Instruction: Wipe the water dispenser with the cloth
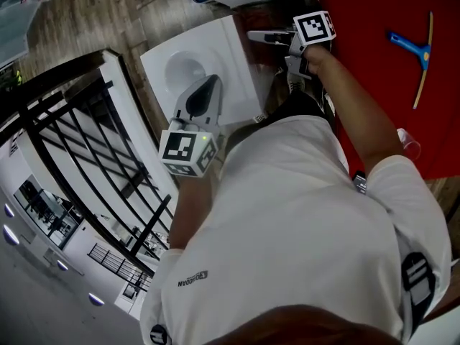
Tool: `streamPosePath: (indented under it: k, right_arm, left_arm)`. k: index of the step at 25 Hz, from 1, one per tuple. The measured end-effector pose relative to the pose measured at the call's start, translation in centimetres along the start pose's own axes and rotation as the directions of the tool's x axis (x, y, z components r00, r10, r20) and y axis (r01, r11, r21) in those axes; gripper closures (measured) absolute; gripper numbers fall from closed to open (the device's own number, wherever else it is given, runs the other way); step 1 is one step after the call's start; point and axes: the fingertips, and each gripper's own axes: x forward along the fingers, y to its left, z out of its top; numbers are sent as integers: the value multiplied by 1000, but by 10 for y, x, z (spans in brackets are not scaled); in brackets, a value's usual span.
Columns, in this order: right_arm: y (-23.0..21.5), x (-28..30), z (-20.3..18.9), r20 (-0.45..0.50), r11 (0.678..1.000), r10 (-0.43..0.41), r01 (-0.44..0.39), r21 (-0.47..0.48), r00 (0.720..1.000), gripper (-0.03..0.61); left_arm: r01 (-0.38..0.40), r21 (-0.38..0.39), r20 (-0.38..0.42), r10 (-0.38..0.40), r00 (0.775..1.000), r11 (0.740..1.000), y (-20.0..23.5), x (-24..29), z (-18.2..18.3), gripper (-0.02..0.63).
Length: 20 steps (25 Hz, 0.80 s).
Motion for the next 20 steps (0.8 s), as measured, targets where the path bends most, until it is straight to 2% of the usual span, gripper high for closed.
streamPosePath:
  k: [3, 6, 11, 20]
  right_arm:
    - [-38, -5, -6, 1, 997, -76, 76, 22, 997, 515]
    - [-86, -17, -17, -27, 979, -196, 198, 59, 980, 515]
    - [-138, -18, -23, -33, 965, -251, 252, 66, 968, 515]
    - [-204, -21, -31, -65, 914, -402, 404, 26, 913, 515]
  left_arm:
    - [-19, -18, -10, 19, 1000, 1000, 4, -2, -6, 621]
    - [-42, -31, -14, 41, 999, 999, 8, -6, -8, 621]
    - [-73, -60, -35, 71, 997, 995, 18, -8, -15, 621]
    - [-112, -90, -52, 108, 993, 990, 20, -13, -25, 621]
